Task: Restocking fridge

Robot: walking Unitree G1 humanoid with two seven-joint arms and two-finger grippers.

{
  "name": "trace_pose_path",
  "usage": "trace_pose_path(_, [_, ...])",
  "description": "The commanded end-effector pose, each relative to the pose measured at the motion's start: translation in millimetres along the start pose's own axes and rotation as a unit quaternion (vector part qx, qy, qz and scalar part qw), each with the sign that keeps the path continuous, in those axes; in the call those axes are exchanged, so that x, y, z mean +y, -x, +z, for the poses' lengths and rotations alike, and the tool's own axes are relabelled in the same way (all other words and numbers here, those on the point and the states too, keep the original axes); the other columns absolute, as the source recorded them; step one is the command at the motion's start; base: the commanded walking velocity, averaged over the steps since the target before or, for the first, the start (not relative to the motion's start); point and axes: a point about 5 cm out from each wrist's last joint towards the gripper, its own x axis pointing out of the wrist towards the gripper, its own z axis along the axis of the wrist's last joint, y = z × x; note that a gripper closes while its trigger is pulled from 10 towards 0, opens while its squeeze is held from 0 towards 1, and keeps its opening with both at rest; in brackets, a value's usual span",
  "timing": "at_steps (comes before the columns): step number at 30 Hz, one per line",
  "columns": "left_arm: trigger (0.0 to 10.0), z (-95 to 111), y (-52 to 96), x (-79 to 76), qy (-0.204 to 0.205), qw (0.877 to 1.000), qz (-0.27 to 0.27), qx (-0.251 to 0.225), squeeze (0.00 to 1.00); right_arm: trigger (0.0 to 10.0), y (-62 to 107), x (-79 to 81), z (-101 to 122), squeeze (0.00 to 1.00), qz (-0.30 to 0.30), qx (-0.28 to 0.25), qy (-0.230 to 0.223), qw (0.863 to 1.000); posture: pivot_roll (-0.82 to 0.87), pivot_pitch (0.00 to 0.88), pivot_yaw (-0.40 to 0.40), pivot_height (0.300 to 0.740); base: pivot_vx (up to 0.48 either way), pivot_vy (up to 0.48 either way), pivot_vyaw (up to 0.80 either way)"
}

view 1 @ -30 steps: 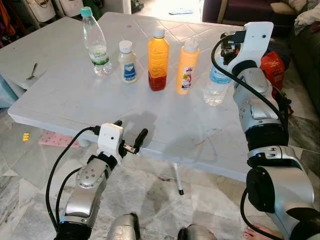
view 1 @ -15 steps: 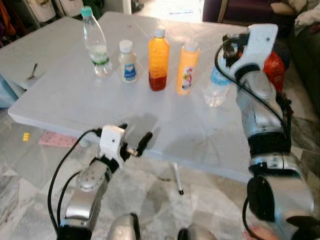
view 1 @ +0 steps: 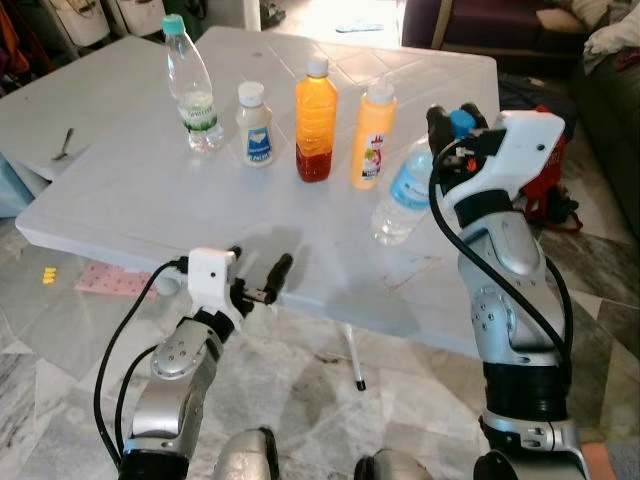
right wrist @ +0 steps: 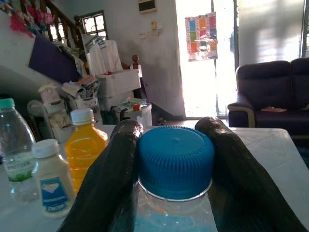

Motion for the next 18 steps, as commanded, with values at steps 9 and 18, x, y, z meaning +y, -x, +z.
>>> trace_pose_path(9, [10.0,5,-10.6,1.4,-0.012,1.0,0.012,0.0,0.0,10.0,16.3,1.5,-2,0.0,-0.023,0.022,0.001,0.999,-0.02,0.018,-0.003,0.74,-0.029,0.0,0.0])
trace_pose_path(18, [10.0,1,-7.5,-1.2,-0.011,1.0,0.007,0.005,0.0,10.0,20.1,3.7,-6,0.0,-0.022,0.042,-0.003,0.999,-0.02,0.031,-0.002,0.74,-0.292,0.0,0.0])
